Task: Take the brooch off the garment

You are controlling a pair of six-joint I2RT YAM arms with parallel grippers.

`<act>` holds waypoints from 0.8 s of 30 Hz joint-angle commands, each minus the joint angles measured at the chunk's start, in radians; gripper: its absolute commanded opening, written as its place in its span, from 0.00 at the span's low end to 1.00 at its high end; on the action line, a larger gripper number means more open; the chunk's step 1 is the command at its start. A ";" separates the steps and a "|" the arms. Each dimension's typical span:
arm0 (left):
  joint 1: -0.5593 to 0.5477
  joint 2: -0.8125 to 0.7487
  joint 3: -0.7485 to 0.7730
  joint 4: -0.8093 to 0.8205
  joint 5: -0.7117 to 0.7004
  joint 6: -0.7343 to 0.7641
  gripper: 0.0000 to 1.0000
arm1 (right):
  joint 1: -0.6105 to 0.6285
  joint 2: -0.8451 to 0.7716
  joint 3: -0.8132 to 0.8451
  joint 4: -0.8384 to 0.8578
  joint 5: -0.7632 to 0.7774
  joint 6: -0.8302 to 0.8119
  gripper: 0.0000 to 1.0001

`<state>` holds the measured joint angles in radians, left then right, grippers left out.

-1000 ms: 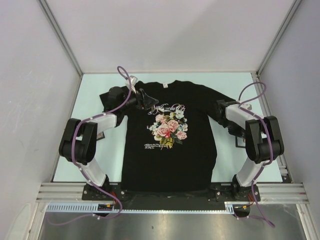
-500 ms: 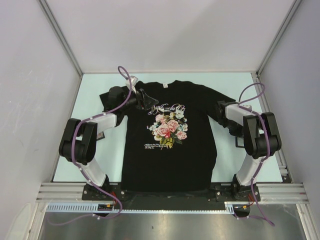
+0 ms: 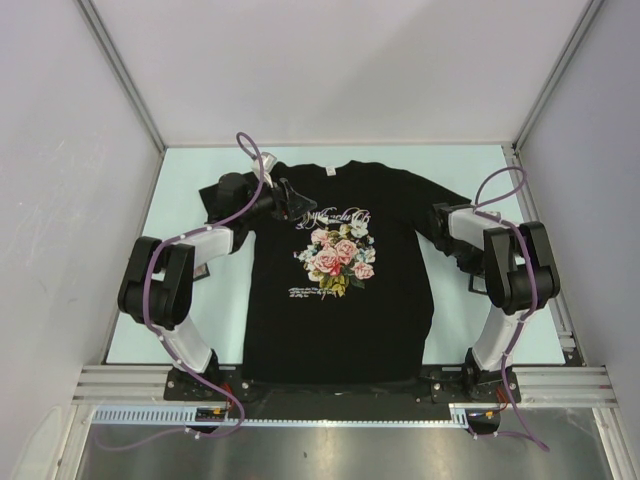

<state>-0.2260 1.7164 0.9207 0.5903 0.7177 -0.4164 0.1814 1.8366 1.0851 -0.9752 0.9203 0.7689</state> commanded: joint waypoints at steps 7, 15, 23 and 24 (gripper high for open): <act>-0.003 -0.014 0.041 0.014 0.003 0.036 0.75 | 0.058 -0.046 0.029 -0.026 0.043 0.013 0.37; -0.003 -0.015 0.047 0.000 0.028 0.036 0.77 | 0.104 -0.187 0.030 -0.016 0.025 -0.054 0.60; -0.019 -0.216 0.020 -0.107 -0.029 -0.027 0.88 | 0.355 -0.603 0.078 0.072 -0.142 -0.232 0.68; -0.024 -0.269 0.004 -0.122 -0.064 -0.044 0.93 | 0.383 -0.708 0.076 0.085 -0.171 -0.255 0.69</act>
<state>-0.2325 1.6600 0.9257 0.5076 0.7090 -0.4145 0.4423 1.3869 1.1107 -0.9573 0.8574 0.6254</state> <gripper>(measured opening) 0.823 0.677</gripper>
